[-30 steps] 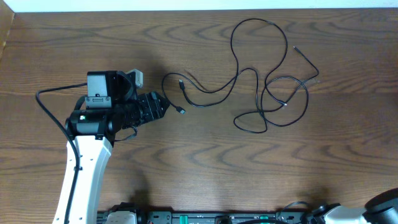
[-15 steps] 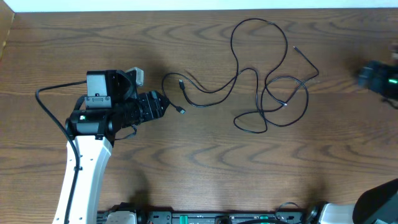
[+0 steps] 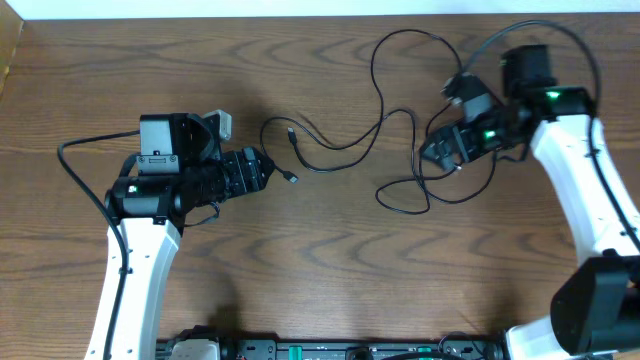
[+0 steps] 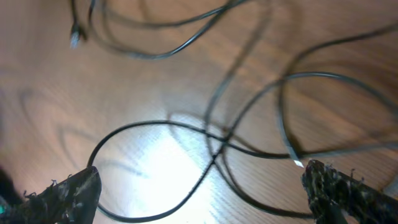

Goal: Untangle cables
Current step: 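Bring the right gripper back over the black cable and lower it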

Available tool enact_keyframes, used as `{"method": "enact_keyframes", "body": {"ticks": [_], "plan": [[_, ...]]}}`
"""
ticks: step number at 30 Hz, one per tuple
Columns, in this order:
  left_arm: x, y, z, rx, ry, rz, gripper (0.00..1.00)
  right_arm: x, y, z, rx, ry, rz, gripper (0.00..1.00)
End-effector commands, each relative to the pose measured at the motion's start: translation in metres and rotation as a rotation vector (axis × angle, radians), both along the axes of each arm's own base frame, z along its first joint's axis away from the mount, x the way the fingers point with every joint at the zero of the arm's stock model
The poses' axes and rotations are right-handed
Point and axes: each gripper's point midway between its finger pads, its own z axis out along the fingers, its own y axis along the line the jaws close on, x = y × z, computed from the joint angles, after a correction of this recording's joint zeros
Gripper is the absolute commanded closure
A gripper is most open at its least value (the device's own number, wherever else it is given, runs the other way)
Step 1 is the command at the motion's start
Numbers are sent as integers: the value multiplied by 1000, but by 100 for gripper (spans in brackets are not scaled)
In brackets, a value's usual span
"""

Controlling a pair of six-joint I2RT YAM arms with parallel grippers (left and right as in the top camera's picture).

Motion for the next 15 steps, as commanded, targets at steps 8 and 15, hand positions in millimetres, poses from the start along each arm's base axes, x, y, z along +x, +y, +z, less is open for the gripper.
{"method": "enact_keyframes", "body": {"ticks": [8,15], "plan": [[-2,0,-3,22,-5,-29,21,-26,33,-16,-30,32,236,1],[19,-3,14,15,-132,-56,13,-52,48,-20,-26,104,306,2]]}}
